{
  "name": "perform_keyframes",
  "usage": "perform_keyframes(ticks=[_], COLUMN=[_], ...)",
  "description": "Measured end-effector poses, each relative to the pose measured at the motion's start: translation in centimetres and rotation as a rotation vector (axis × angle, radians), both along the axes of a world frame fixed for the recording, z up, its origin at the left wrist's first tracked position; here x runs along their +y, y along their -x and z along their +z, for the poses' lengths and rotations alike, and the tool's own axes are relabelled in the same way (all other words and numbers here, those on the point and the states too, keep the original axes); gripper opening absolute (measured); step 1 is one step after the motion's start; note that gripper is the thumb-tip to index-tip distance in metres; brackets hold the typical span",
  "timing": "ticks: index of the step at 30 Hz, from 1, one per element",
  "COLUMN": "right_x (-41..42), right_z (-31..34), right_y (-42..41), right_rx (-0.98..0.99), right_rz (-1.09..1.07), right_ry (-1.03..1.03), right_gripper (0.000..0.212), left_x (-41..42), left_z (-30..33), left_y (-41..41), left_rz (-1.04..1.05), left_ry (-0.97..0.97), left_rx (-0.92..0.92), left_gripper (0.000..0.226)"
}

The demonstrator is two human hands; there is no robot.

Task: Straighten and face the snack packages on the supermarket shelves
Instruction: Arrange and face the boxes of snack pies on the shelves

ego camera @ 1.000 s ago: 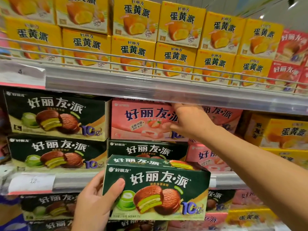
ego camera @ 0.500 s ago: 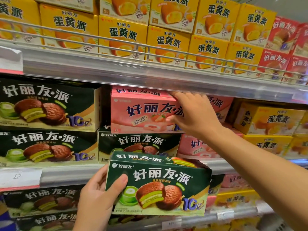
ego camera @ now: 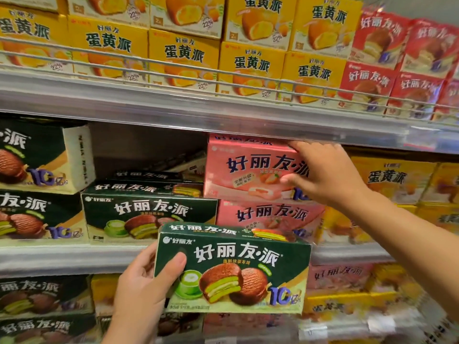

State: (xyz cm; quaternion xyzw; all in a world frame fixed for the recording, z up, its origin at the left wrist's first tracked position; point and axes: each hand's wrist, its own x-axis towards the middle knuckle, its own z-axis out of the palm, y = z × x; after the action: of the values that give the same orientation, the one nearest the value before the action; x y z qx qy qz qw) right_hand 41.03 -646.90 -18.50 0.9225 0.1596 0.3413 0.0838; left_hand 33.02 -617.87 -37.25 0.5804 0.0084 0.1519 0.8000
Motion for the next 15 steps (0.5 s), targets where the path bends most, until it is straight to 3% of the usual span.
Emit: perform_keyframes(ticks=[6,9,15], right_x=[-3.8,-4.5,-5.1], right_z=[0.1,0.4,0.7], right_y=[-1.7,-2.3,-3.1], right_rx=[0.009,0.028,0.062], right_rz=[0.008,0.057,0.133], right_ry=[-0.011,-0.048,-0.059], right_gripper=[0.075,0.064,0.04], left_x=[-4.5,-6.0,-7.1], left_z=[0.1,-0.1,0.3], left_y=[0.1,0.6,1.3], left_rz=[0.049,0.061,0.098], left_ry=[0.007,0.018,0.022], left_rx=[-0.037,-0.054,-0.063], left_gripper=[0.063,0.049,0.047])
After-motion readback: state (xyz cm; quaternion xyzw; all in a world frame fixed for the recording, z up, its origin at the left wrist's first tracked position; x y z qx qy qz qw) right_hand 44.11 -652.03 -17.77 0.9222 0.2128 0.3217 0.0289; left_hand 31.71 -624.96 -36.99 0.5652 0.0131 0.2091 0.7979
